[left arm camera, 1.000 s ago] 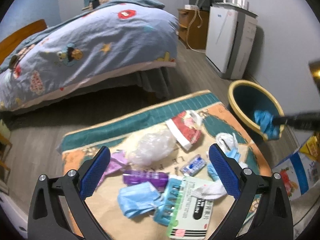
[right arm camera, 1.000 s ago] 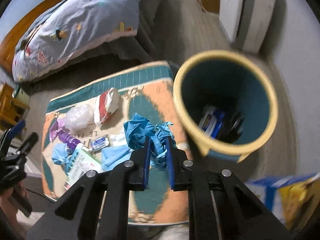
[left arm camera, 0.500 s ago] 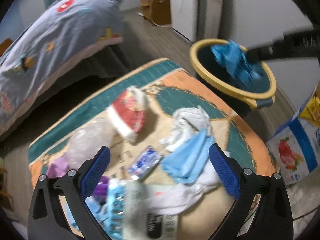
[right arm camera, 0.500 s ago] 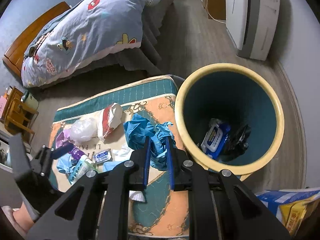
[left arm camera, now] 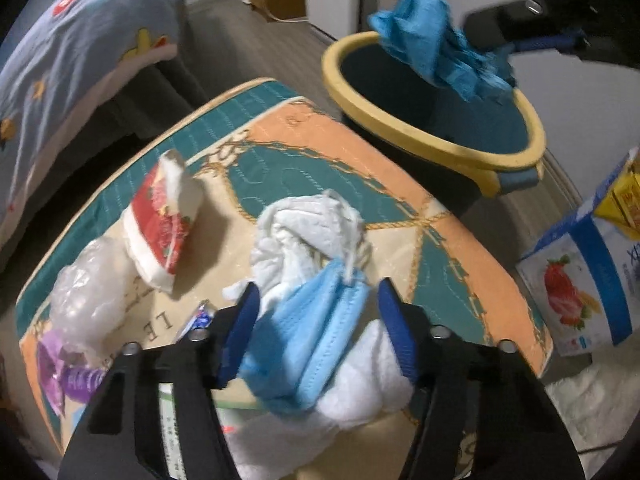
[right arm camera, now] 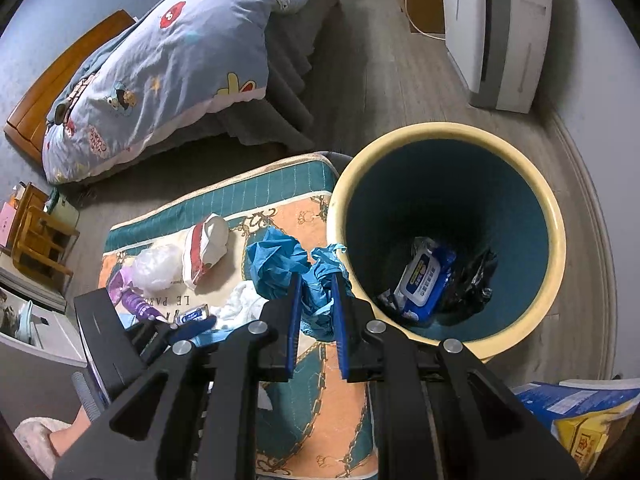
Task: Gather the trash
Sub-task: 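Carry the blue glove to the bin while the left tool grasps a blue mask, then open both tools over the bin to drop the glove and mask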
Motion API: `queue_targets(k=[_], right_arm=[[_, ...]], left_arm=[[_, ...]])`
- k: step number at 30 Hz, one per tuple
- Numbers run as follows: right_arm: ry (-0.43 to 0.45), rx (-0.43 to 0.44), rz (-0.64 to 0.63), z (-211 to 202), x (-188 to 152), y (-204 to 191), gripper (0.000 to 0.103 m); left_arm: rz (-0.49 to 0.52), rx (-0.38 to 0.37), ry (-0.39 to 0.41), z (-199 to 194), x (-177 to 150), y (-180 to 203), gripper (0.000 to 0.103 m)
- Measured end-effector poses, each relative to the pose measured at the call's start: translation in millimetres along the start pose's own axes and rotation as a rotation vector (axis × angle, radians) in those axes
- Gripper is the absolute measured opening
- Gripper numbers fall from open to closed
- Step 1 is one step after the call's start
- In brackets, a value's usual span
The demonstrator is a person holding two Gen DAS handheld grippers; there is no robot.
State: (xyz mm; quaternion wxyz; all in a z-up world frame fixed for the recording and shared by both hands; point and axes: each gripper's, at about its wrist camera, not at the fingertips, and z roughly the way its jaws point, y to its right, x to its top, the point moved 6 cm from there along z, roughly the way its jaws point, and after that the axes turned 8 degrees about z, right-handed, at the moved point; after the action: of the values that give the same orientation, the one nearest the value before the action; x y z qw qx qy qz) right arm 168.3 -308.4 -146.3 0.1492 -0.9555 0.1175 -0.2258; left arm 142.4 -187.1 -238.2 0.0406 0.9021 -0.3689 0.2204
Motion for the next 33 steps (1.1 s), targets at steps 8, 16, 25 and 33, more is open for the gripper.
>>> queue_targets(k=[8, 16, 25, 33], right_arm=[[0.009, 0.010, 0.000, -2, 3, -1, 0.014], [0.050, 0.037, 0.013, -17, 13, -2, 0.014], [0.095, 0.049, 0.044, -31, 23, 6, 0.014], [0.162, 0.004, 0.071, -47, 37, 28, 0.014]], left_arm=[[-0.004, -0.021, 0.047, -23, 9, -4, 0.013], [-0.051, -0.019, 0.228, -93, 38, -18, 0.013], [-0.082, -0.019, 0.375, -151, 62, -29, 0.013], [-0.081, -0.008, 0.416, -160, 79, -26, 0.013]])
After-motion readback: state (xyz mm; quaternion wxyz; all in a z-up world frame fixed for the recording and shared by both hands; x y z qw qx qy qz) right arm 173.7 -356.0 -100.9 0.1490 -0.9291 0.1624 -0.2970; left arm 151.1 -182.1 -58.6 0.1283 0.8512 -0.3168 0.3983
